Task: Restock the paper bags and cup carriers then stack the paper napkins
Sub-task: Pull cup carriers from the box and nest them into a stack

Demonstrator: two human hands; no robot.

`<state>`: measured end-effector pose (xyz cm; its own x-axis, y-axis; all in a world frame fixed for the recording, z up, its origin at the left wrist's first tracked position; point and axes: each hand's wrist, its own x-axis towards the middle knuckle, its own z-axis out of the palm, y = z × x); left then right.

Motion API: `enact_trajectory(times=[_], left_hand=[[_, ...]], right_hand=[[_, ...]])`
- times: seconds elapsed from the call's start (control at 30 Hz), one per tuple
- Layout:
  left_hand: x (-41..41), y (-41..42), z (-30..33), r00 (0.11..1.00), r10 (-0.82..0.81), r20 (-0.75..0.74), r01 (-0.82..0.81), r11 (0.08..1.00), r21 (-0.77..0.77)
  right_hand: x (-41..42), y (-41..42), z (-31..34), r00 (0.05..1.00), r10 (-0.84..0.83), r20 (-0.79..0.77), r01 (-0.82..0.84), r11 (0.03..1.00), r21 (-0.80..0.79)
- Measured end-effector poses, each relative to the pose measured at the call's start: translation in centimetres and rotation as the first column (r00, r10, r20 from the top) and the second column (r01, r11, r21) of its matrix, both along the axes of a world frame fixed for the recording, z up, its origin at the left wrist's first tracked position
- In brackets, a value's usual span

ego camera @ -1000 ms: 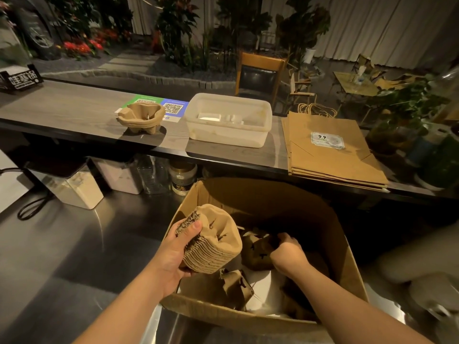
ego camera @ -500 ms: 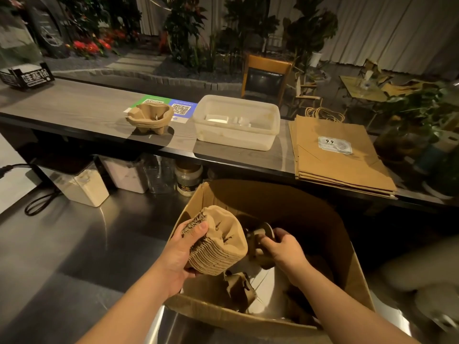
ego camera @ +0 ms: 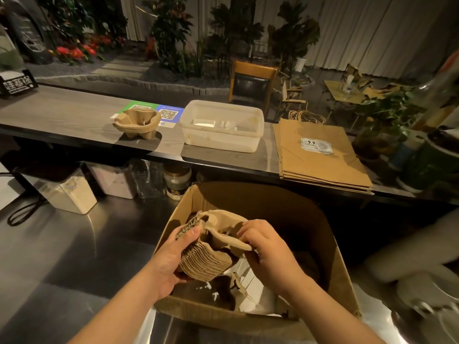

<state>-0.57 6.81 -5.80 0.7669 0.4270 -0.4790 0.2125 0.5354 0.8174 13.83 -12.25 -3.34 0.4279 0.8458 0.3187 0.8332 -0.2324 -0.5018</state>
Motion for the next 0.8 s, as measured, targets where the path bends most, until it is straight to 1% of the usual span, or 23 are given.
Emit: enact_trajectory(times=[0.1,0.17,0.2,0.27,0.3,0.33,0.47,0.53,0.57,0.6,0.63,0.67,0.7,0.73,0.77,0.8], left_hand=[[-0.2,-0.1,0.3,1.0,-0.031,0.0,0.031,0.998,-0.049],[-0.2,-0.1,0.6,0.999,-0.046,0.01,0.047,0.996,-0.078],[-0.2,-0.1,0.7,0.999,-0.05,0.018,0.052,0.994,-0.095],[-0.3,-0.1,0.9,0.998,-0.054,0.027,0.057,0.992,-0.113],[-0.4,-0.1,1.1,0.997,-0.065,0.036,0.068,0.992,-0.11],[-0.4,0.0,0.9,0.996,-0.081,0.046,0.085,0.992,-0.098],[-0.4,0.7,-0.3,0.989,-0.131,0.067,0.133,0.991,-0.016],[-0.2,0.9,-0.7,0.989,-0.128,0.067,0.129,0.992,-0.006],[-0.1,0.8,-0.7,0.991,-0.122,0.06,0.122,0.992,0.007],[0.1,0.7,-0.8,0.992,-0.115,0.056,0.114,0.993,0.019],[0.2,0.7,-0.9,0.993,-0.104,0.052,0.103,0.994,0.028],[0.2,0.7,-1.0,0.995,-0.091,0.05,0.089,0.995,0.034],[0.2,0.7,-1.0,0.995,-0.078,0.054,0.076,0.996,0.037],[0.2,0.7,-1.2,0.996,-0.065,0.06,0.063,0.997,0.034],[0.1,0.7,-1.3,0.996,-0.056,0.064,0.054,0.998,0.029],[0.1,0.8,-1.4,0.996,-0.05,0.067,0.049,0.998,0.029]], right_hand=[[-0.5,0.2,0.3,0.992,0.057,0.114,-0.057,0.998,-0.001],[-0.7,0.1,0.4,0.984,0.092,0.149,-0.082,0.994,-0.078],[-0.8,0.1,0.5,0.987,0.114,0.115,-0.098,0.986,-0.136],[-1.2,-0.1,1.0,0.99,0.134,-0.046,-0.141,0.961,-0.236],[-1.4,-0.1,1.2,0.984,0.134,-0.115,-0.16,0.952,-0.26],[-1.7,0.0,1.3,0.978,0.142,-0.15,-0.179,0.946,-0.271],[-2.1,0.8,1.0,0.969,0.203,-0.137,-0.235,0.93,-0.284],[-2.0,0.7,1.0,0.964,0.198,-0.178,-0.244,0.927,-0.286],[-1.8,0.6,1.0,0.958,0.181,-0.221,-0.235,0.94,-0.249],[-1.6,0.3,0.9,0.956,0.139,-0.26,-0.187,0.967,-0.174],[-1.1,0.2,0.8,0.953,0.053,-0.297,-0.083,0.993,-0.089],[-0.4,0.1,0.6,0.939,-0.076,-0.334,0.069,0.997,-0.032],[0.6,0.0,0.2,0.905,-0.225,-0.362,0.226,0.973,-0.039],[1.8,-0.2,-0.1,0.858,-0.371,-0.354,0.349,0.928,-0.128],[3.0,-0.7,-0.6,0.824,-0.499,-0.27,0.423,0.858,-0.293],[4.1,-1.4,-1.4,0.815,-0.565,-0.127,0.449,0.755,-0.479]])
